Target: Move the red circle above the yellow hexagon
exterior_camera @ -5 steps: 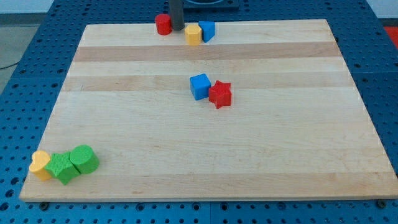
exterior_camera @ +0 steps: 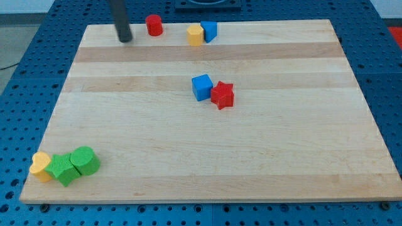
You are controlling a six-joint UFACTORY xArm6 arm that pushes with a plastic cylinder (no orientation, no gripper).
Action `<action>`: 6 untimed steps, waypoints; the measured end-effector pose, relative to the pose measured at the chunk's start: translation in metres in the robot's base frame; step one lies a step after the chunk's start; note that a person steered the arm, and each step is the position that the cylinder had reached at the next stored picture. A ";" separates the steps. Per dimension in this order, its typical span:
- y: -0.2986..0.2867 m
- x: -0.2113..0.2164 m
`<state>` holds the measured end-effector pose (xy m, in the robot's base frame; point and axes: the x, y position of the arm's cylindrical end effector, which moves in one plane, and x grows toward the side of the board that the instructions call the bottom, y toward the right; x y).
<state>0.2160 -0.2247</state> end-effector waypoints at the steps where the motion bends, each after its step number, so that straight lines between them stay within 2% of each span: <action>1: -0.012 -0.023; 3: 0.013 -0.024; 6: 0.095 -0.024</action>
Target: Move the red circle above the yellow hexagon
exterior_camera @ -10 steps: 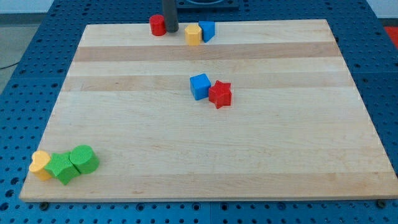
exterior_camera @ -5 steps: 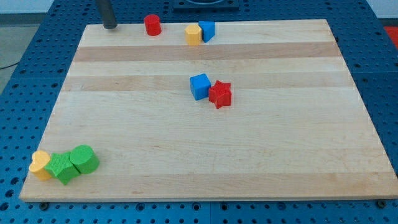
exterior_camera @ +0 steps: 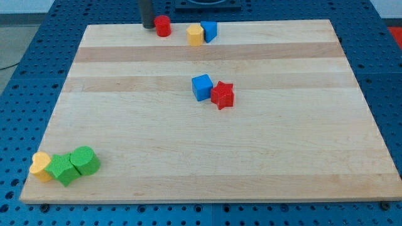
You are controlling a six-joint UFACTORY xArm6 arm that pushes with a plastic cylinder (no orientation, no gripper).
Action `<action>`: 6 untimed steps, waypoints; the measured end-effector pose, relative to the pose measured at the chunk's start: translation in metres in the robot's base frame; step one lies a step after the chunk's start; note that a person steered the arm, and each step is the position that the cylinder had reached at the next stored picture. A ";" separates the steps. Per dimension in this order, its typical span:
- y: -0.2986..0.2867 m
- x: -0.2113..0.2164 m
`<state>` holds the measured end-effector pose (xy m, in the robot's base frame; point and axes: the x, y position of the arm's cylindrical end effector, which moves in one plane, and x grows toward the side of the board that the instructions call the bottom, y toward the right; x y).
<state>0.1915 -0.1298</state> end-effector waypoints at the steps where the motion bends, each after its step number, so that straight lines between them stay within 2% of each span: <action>1: 0.023 0.000; 6: 0.071 0.001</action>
<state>0.1928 -0.0589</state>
